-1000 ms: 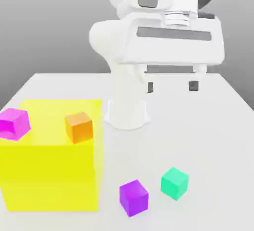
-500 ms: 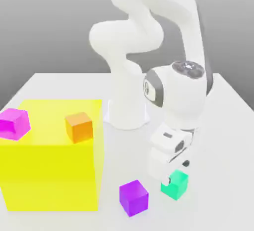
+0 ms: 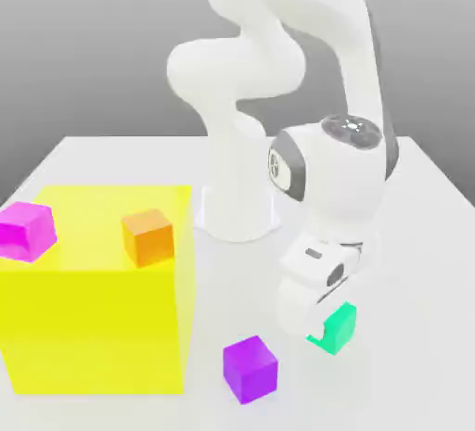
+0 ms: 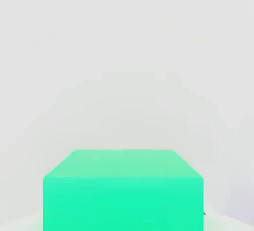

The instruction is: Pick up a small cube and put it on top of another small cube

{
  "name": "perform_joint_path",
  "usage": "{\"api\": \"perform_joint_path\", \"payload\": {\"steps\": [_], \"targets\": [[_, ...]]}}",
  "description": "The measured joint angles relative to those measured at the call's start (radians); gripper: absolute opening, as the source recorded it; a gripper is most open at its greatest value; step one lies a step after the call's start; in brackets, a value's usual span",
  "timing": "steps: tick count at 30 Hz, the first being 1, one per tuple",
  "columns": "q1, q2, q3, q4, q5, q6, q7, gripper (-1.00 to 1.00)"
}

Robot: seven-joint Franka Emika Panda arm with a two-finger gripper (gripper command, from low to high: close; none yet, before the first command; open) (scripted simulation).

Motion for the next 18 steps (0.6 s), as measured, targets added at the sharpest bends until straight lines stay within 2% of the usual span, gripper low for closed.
{"api": "perform_joint_path", "payload": {"steps": [6,18], "targets": [[-0.097,-0.147,-0.063,0.099,-0.051,-0.251,0.06,-1.0],[-0.291,-0.459,-0.23,0.308,-0.049,-0.767,0.105,-1.0]]}}
